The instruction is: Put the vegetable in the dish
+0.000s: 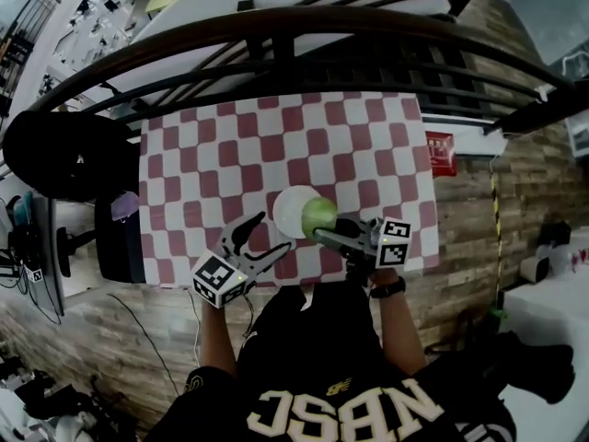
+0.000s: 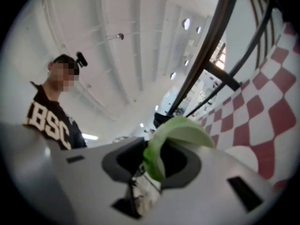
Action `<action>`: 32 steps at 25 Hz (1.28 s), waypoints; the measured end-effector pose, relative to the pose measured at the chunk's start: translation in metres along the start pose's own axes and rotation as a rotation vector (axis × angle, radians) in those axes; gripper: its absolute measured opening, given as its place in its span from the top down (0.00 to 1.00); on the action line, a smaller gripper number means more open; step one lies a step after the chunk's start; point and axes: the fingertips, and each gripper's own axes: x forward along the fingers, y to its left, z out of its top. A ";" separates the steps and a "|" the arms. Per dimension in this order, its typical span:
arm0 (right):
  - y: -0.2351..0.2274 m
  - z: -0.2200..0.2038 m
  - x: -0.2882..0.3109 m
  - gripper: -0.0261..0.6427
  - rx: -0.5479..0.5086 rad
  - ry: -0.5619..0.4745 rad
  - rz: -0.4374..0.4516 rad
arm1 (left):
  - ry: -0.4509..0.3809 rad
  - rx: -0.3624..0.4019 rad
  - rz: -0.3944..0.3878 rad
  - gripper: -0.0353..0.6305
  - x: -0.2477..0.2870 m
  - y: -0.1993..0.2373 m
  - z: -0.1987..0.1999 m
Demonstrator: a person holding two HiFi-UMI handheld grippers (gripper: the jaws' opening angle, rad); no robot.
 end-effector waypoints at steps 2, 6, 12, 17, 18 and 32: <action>0.009 0.001 0.001 0.79 0.045 -0.044 0.134 | 0.063 0.043 -0.075 0.41 0.004 -0.010 -0.005; 0.029 0.002 0.007 0.79 0.075 -0.043 0.329 | 0.142 0.131 -0.166 0.33 0.015 -0.030 0.001; 0.041 -0.010 0.034 0.79 0.081 0.038 0.420 | 0.125 0.234 -0.190 0.10 0.030 -0.037 0.017; 0.044 -0.012 0.034 0.79 0.134 -0.026 0.481 | 0.163 0.250 -0.221 0.19 0.035 -0.042 0.009; 0.043 -0.012 0.033 0.79 0.136 -0.032 0.477 | 0.175 0.243 -0.221 0.19 0.036 -0.042 0.007; -0.047 0.000 -0.044 0.63 0.004 -0.211 -0.124 | 0.459 0.246 -0.171 0.20 0.067 -0.004 -0.058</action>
